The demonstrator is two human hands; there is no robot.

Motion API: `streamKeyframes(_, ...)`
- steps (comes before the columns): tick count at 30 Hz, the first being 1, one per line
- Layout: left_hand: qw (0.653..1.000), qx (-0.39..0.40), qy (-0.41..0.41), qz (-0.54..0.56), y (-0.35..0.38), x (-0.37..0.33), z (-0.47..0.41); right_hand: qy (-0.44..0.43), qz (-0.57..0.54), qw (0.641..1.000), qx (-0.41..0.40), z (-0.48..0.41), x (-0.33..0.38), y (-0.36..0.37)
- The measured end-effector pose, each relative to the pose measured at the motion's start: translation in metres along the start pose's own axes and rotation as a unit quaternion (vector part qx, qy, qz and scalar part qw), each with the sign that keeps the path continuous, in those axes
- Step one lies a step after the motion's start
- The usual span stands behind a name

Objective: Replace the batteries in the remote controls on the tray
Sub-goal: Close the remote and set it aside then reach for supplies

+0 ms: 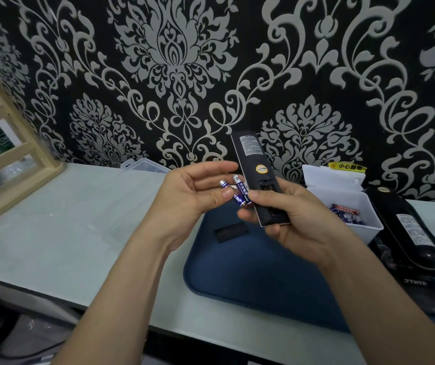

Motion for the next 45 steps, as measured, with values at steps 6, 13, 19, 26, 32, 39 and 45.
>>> streamKeyframes(6, 0.999, -0.046, 0.004, -0.028, -0.001, -0.001, -0.001, -0.008, 0.0, 1.0, -0.007, 0.002, 0.001, -0.003)
streamKeyframes(13, 0.998, -0.049, -0.014, 0.022, 0.005, 0.006, -0.002, -0.023, -0.004, 1.0, -0.019, 0.005, 0.006, -0.009)
streamKeyframes(19, 0.997, -0.025, -0.031, 0.06, 0.01, 0.009, -0.001, -0.022, -0.004, 1.0, -0.016, 0.008, 0.01, -0.01)
streamKeyframes(26, 0.995, -0.005, -0.046, 0.084, 0.014, 0.01, 0.0, -0.018, 0.014, 1.0, -0.016, 0.008, 0.011, -0.012)
streamKeyframes(32, 0.996, -0.039, -0.084, 0.016, 0.012, 0.014, -0.003, -0.028, 0.041, 0.999, -0.01, 0.008, 0.013, -0.013)
streamKeyframes(39, 0.994, -0.033, -0.029, -0.103, 0.014, 0.006, 0.001, -0.045, 0.062, 0.997, -0.007, 0.004, 0.013, -0.013)
streamKeyframes(45, 0.989, -0.073, 0.056, -0.117, 0.016, -0.017, 0.005, -0.025, -0.004, 0.999, -0.028, 0.001, 0.011, -0.012)
Point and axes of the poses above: each hand's wrist, its own z-axis away from the middle knuckle, its own y-axis out of the palm, x = y × z, the point moved 9 cm from there along -z, towards the middle knuckle, and after that the axes turned 7 degrees about -z, right-handed, at the moved point
